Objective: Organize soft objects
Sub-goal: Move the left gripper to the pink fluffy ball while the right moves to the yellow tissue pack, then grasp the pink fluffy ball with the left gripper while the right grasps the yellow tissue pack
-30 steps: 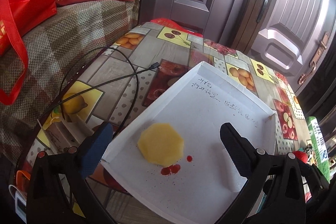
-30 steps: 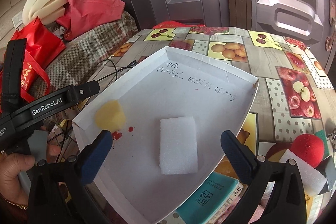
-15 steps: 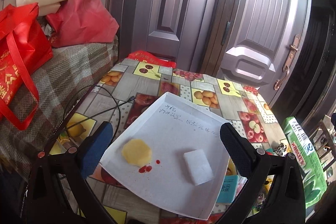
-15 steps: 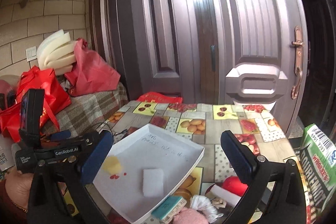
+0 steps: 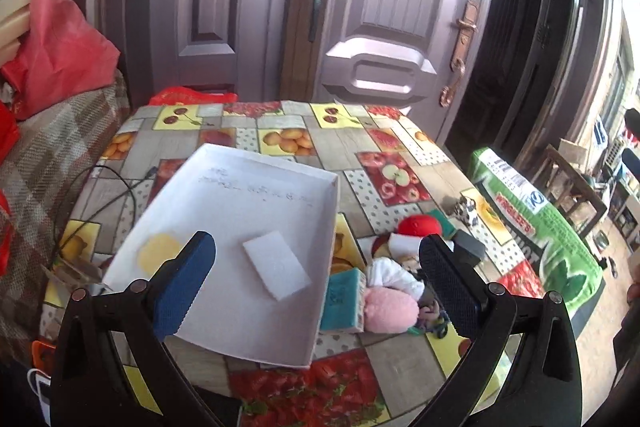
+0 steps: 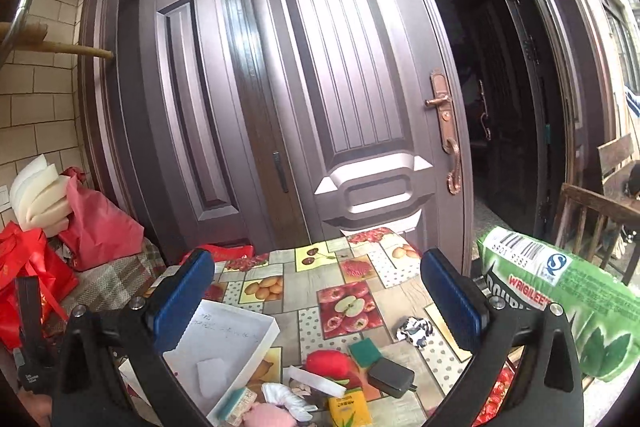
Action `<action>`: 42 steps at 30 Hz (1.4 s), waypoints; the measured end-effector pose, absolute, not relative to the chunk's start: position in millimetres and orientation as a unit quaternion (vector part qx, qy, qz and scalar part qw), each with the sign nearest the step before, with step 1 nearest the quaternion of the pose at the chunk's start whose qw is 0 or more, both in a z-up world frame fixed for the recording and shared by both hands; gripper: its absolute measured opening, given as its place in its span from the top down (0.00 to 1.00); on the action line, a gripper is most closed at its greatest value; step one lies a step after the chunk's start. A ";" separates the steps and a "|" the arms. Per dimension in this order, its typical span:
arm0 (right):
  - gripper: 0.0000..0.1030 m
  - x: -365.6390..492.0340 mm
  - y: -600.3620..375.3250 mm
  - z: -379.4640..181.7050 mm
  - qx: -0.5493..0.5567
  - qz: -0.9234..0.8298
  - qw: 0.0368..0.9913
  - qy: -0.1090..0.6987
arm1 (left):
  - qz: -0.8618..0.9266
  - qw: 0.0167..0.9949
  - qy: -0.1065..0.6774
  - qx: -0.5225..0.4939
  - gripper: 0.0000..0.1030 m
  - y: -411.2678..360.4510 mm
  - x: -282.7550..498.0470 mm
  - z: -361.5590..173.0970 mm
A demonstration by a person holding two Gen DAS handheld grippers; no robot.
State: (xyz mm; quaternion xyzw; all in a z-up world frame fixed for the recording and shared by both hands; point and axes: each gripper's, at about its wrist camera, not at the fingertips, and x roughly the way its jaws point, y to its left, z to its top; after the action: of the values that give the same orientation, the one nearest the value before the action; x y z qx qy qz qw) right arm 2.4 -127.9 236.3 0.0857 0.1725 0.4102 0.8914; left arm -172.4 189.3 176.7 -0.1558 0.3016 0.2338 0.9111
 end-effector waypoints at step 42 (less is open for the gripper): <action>0.00 85.5 -112.0 104.7 -0.011 0.473 0.766 0.434 | 0.058 0.867 0.493 -0.040 0.01 99.6 -59.9 37.1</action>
State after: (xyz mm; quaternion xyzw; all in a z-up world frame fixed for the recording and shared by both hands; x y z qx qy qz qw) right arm 85.5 -112.0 104.7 -0.0108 0.4345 0.4729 0.7665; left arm -59.9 99.6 37.1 -0.0400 0.4926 0.0576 0.8674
